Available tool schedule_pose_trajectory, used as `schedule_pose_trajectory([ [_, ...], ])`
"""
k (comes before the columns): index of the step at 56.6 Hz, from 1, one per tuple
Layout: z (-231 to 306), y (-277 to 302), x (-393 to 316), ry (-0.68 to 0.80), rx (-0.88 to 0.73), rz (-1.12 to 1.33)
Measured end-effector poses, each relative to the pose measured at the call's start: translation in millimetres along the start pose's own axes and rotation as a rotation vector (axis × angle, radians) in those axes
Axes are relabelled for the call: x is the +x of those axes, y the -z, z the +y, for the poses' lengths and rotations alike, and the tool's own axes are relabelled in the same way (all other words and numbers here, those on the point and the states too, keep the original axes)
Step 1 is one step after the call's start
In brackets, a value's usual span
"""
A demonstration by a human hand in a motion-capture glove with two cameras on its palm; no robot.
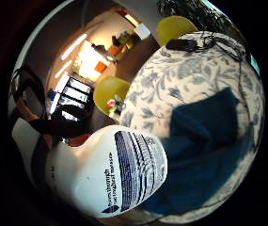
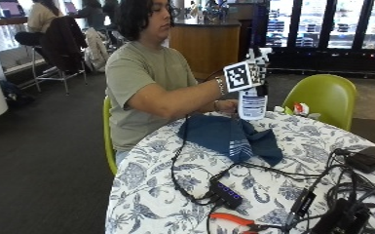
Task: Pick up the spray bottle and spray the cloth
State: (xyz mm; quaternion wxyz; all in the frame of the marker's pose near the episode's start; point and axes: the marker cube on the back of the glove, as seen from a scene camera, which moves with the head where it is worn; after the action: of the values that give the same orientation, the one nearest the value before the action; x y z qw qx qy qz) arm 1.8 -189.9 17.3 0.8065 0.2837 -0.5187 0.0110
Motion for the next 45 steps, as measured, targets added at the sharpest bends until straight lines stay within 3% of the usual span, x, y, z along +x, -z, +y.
schedule_pose_trajectory([
  [11, -19, -51, 46, 0.043, 0.105, 0.039],
  [23, -59, -61, 63, 0.035, 0.181, 0.1],
  [37, -95, -58, 78, 0.03, 0.199, 0.1],
  [45, -88, -56, 81, -0.063, 0.112, 0.146],
])
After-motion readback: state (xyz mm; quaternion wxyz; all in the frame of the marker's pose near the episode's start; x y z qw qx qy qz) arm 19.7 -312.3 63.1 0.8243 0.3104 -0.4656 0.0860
